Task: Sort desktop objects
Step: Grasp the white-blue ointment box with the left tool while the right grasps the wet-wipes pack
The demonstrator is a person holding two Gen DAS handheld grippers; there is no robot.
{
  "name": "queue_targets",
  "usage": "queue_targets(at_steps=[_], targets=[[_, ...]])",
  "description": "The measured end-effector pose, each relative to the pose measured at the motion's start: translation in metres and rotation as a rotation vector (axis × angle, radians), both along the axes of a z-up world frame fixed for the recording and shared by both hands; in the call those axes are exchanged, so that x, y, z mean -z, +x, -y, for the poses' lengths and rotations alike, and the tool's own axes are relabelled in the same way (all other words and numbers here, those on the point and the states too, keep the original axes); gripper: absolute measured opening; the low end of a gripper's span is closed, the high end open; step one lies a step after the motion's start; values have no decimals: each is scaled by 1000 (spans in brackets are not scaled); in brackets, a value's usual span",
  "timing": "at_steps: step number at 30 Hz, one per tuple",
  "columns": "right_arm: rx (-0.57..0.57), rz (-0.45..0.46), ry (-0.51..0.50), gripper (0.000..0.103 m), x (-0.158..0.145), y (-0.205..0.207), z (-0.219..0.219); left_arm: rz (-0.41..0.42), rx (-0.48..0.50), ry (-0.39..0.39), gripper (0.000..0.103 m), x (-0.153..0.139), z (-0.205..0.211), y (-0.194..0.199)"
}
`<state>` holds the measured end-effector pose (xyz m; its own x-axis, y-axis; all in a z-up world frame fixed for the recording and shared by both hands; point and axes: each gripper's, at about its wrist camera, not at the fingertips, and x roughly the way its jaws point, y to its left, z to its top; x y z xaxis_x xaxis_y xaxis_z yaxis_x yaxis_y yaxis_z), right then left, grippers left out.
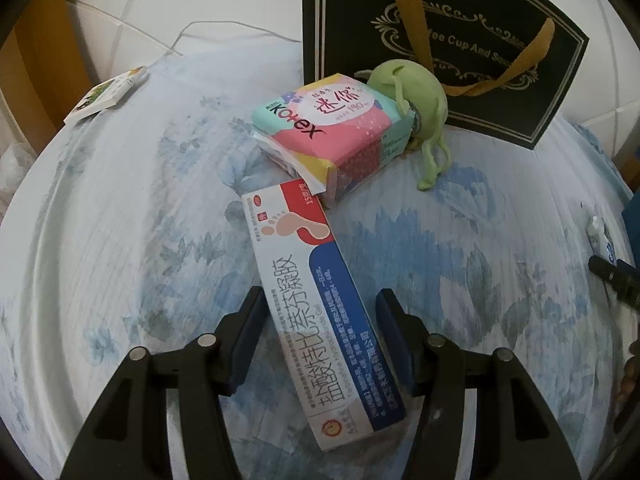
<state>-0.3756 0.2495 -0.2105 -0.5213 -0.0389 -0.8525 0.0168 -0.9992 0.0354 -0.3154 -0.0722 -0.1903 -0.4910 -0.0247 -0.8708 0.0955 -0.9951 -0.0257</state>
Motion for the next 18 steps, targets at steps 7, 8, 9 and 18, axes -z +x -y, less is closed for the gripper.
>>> queue_targets(at_steps=[7,8,9,18], targets=[[36,-23,15,63,-9,-2,5,22,27,-4,42,-2,-2,9],[42,-20,23,62,-8,-3,5,27,25,1,40,-2,-1,11],[47,-22,25,57,-9,-3,5,33,22,5,38,-3,-2,15],[52,-26,-19,45,-35,40,19,50,81,19,38,-17,-14,55]])
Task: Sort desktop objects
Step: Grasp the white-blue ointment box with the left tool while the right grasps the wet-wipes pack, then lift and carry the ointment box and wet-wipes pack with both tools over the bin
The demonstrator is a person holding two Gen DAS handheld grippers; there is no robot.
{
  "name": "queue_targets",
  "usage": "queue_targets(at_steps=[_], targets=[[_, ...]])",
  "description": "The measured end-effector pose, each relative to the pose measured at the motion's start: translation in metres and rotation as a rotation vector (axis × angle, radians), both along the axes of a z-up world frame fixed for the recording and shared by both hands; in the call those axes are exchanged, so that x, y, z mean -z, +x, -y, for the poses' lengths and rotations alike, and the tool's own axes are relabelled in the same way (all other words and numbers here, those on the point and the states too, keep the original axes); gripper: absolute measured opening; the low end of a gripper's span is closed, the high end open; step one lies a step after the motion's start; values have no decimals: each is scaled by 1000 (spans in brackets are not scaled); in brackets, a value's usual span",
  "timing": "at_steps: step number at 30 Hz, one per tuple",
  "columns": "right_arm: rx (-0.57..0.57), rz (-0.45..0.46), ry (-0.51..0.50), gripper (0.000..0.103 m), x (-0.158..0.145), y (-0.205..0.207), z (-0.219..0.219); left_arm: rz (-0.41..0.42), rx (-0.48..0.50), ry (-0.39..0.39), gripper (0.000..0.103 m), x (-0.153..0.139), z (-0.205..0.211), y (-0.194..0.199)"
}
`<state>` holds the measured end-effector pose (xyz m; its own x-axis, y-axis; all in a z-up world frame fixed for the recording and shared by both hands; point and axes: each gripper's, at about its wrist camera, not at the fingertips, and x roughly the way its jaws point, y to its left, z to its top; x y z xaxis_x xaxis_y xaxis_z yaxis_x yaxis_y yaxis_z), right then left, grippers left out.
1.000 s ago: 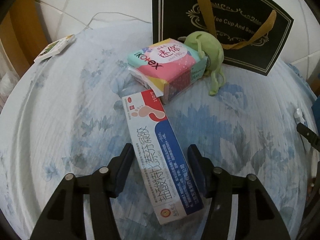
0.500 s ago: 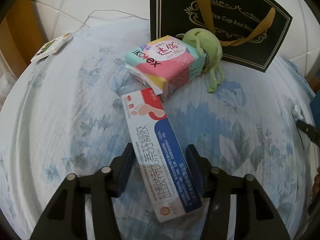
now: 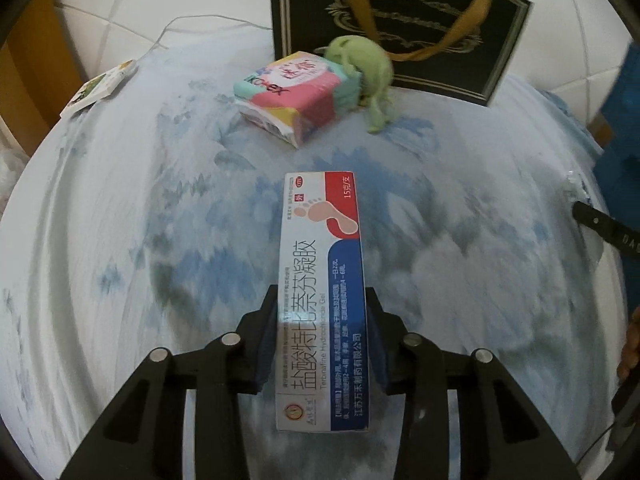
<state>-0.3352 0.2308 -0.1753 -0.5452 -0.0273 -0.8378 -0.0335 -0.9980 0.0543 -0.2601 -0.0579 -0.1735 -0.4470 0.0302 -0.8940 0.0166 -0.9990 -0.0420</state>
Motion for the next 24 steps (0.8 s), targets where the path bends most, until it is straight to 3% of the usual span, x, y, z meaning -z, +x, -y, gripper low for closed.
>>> queue_targets(at_steps=[6,10,24], targets=[[-103,12,27,45,-17,55,27,-26,74,4,38,-27,-17,47],[-137,-16,17,45,-43,102,36,-69,125,16,38,-51,-26,81],[-191,-349,-6,46,-184,259,35,-349,243,-7,38,-158,-54,186]])
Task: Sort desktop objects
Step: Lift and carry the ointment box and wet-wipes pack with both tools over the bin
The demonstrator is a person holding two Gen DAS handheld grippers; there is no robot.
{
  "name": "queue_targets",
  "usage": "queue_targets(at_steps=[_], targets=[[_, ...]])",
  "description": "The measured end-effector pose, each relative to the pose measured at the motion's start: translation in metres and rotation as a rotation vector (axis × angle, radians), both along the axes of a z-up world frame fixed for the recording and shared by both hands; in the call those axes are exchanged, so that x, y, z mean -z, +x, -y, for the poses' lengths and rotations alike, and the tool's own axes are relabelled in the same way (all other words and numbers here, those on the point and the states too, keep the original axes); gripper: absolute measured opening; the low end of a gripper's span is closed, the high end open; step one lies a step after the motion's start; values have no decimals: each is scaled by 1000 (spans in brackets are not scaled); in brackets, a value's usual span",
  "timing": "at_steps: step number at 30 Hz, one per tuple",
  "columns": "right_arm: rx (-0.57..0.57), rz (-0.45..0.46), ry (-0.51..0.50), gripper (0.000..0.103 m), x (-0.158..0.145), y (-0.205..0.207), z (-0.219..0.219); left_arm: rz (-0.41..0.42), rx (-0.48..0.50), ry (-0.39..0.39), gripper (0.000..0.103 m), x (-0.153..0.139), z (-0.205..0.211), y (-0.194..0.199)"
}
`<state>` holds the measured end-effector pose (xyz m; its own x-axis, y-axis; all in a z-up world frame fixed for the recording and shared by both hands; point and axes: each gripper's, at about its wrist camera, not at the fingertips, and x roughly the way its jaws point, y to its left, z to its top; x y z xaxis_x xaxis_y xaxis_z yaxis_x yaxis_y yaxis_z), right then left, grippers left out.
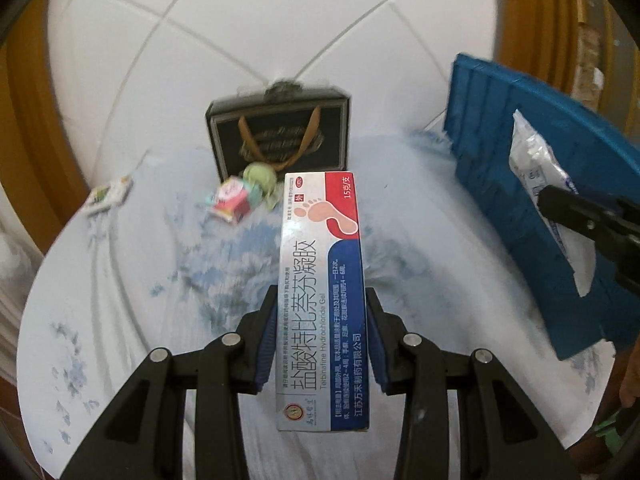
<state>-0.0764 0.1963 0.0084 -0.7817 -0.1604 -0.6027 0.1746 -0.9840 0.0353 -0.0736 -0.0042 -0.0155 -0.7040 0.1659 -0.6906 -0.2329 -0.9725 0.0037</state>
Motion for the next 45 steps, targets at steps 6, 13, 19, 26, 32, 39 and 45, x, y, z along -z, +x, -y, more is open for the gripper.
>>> queue_targets(at_steps=[6,13,19,26,32,39,45], targets=[[30,-141,10,46,-44,54,-23,-61,45,22,38,-27,-24,23],[101,-304,6,46,-92,103,-67,-164,110,67,38,-67,-69,47],[207,-391,26,46,-121,137,-123,-264,184,112,38,-106,-129,64],[349,-463,36,46,-138,166,-194,-322,257,142,38,-137,-216,82],[444,-463,48,46,-133,172,-256,-369,276,160,38,-155,-284,97],[482,-425,32,46,-120,178,-305,-316,307,121,38,-149,-349,99],[481,-370,20,46,-109,167,-335,-244,298,65,38,-135,-380,88]])
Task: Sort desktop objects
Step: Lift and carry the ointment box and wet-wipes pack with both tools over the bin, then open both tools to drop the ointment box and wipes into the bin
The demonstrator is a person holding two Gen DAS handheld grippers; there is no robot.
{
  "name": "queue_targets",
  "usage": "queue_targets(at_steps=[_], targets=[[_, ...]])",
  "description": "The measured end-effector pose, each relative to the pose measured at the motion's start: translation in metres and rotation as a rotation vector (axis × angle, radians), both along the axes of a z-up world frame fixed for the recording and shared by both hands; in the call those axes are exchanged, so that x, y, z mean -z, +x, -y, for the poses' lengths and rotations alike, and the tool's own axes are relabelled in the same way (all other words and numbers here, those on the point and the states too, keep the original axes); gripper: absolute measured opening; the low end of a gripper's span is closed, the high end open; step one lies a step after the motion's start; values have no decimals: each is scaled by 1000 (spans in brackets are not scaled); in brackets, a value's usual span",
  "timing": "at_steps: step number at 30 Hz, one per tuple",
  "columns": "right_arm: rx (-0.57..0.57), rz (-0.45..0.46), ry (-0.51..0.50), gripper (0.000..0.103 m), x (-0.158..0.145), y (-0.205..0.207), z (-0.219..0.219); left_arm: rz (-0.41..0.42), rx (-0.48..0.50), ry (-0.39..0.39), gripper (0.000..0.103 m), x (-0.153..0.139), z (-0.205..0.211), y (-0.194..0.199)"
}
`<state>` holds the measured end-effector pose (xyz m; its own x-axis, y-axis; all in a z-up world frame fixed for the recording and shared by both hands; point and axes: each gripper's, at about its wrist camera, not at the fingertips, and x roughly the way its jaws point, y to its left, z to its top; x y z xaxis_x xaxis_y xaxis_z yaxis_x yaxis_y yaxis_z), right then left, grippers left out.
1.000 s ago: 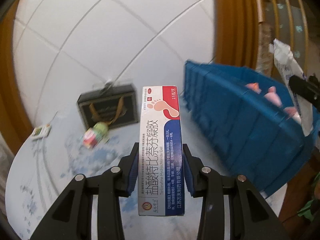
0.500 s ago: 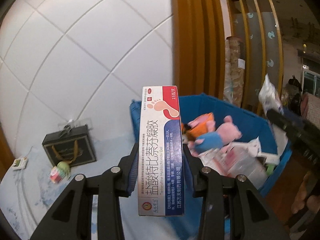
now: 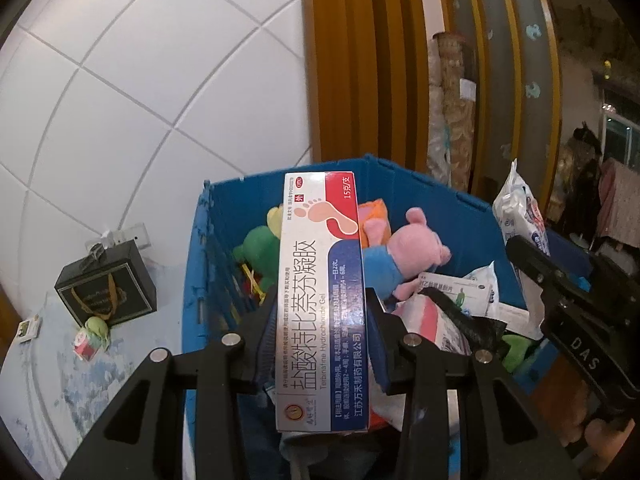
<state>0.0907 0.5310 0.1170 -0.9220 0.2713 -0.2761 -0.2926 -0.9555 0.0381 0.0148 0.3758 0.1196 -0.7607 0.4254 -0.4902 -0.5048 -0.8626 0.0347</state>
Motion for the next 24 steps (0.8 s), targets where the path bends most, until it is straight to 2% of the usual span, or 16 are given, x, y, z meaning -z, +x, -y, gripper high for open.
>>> queue_targets(at_steps=[6,23,24], targets=[[-10,38,-21,47,12,-13,-14,19,-31,-28,38,8,-9,-10],[-12,146,-39,48,30,-29,-19,47,-62,-83,39,16,-15,-12],[-9,154,-40,48,31,-30,-20,50,-59,-83,41,17,-15,-12]])
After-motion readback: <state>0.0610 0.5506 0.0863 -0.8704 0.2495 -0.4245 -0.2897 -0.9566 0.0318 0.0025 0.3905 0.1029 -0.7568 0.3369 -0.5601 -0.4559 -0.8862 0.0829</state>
